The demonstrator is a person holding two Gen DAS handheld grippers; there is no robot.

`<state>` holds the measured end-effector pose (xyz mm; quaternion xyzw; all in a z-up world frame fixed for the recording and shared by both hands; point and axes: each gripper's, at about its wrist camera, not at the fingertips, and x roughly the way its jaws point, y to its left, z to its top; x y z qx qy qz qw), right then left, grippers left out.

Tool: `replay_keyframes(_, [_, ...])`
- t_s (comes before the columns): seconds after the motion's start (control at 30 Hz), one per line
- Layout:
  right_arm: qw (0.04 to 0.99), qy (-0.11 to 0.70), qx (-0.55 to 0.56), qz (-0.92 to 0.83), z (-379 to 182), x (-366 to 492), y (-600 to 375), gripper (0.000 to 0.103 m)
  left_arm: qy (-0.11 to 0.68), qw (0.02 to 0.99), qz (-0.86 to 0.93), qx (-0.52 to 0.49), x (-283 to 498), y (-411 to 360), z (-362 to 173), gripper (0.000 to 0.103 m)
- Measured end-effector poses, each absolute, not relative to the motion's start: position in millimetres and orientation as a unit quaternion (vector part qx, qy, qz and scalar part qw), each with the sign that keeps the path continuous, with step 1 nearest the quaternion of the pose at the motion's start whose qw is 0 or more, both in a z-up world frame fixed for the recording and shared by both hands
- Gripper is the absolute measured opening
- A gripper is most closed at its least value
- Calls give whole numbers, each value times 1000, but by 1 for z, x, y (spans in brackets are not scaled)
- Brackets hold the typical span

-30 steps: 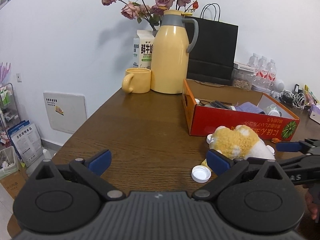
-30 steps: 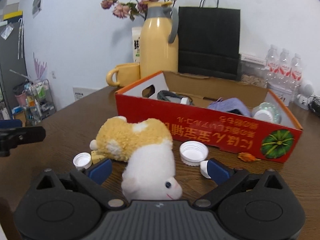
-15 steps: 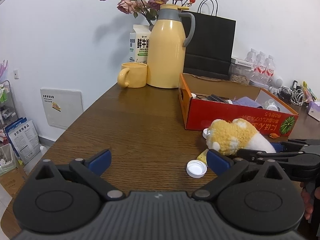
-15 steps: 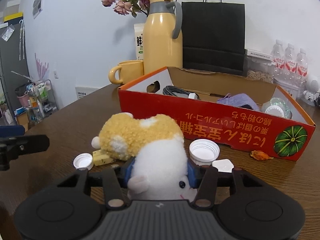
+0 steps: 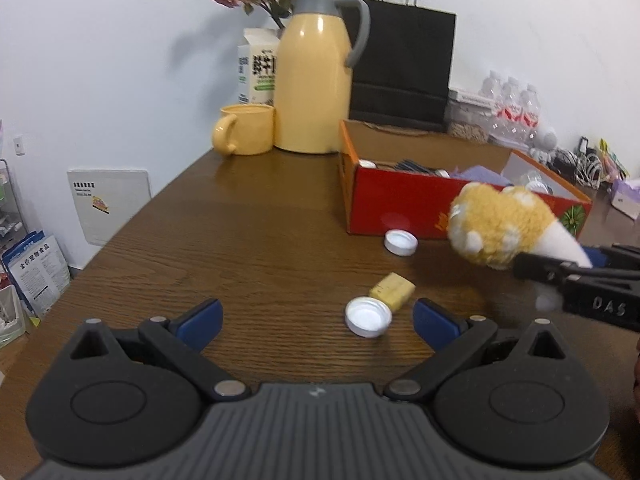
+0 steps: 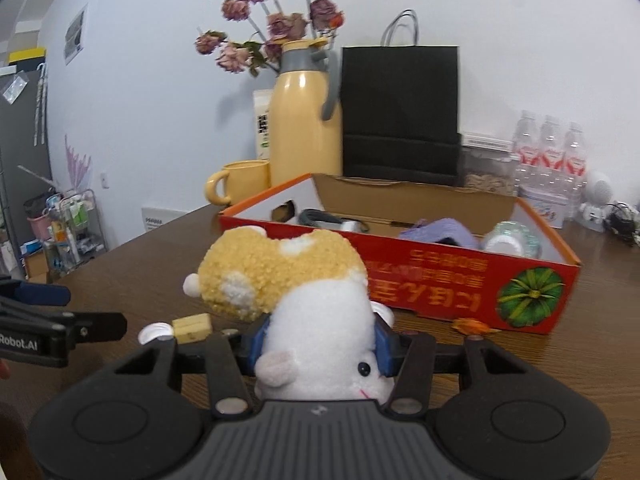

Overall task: Organize objects
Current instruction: 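Grasp the white-and-yellow plush toy with the right tool, then grasp a white cap with the left tool while the right tool holds the plush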

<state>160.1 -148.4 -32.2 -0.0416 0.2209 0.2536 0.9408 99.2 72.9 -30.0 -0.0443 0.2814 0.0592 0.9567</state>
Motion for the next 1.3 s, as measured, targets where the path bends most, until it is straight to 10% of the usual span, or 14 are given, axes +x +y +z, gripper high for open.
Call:
replay_keyframes(0.33, [953, 208, -34, 219, -35, 160, -188, 49, 307, 950, 49, -25, 124, 53, -46, 100])
replay_keyframes(0.5, [956, 205, -24, 211, -35, 162, -201, 49, 316, 947, 49, -21, 133, 50, -49, 75])
replay_keyframes(0.63, [956, 204, -16, 212, -35, 164, -206, 49, 309, 950, 36, -9, 131, 45, -48, 30])
replay_keyframes(1.3, [957, 198, -21, 212, -34, 162, -204, 49, 251, 967, 32, -27, 121, 34, -17, 29])
